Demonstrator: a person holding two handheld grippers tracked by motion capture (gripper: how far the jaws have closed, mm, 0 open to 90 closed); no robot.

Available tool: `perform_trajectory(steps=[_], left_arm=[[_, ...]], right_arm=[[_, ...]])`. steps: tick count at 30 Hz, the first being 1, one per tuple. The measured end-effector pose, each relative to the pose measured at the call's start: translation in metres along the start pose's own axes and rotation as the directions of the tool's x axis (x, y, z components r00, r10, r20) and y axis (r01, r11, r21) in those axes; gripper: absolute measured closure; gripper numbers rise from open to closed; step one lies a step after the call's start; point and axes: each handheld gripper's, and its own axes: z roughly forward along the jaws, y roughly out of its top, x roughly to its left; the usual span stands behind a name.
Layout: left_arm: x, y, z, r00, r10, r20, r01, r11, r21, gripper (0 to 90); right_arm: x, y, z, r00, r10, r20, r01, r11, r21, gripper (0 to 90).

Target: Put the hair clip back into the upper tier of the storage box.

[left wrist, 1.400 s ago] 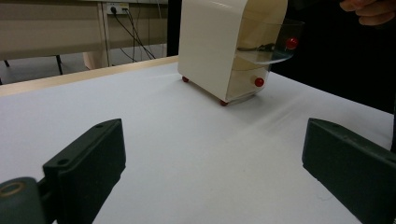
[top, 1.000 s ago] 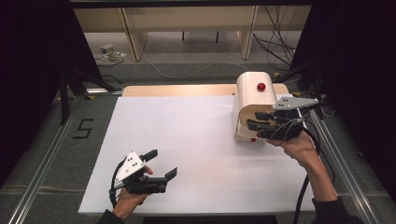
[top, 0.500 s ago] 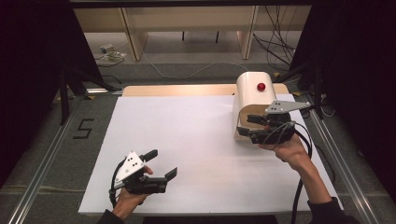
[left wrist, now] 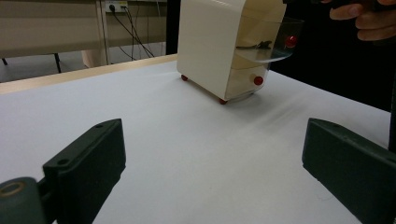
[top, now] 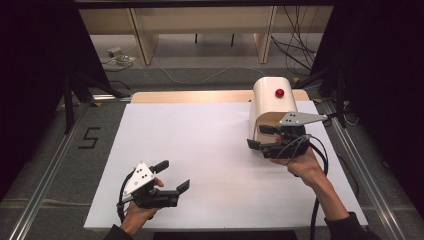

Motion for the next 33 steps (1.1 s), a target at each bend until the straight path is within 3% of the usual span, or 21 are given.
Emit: perform_trajectory(steps=[21,33], left_arm=[[0.000,0.000,0.000,1.0000,-0.001,0.000,0.001,1.0000,0.000,5.7],[0.000,0.000,0.000,1.0000,0.000,-0.001,0.000,1.0000,0.002,5.7]], right_arm=[[0.014,-0.010,0.006,0.9994,0.001,-0.036,-0.004,0.996,-0.088,27.6],[0.021,-0.017,0.013,0.9988,0.004,-0.048,-0.009,0.996,-0.092,26.2]])
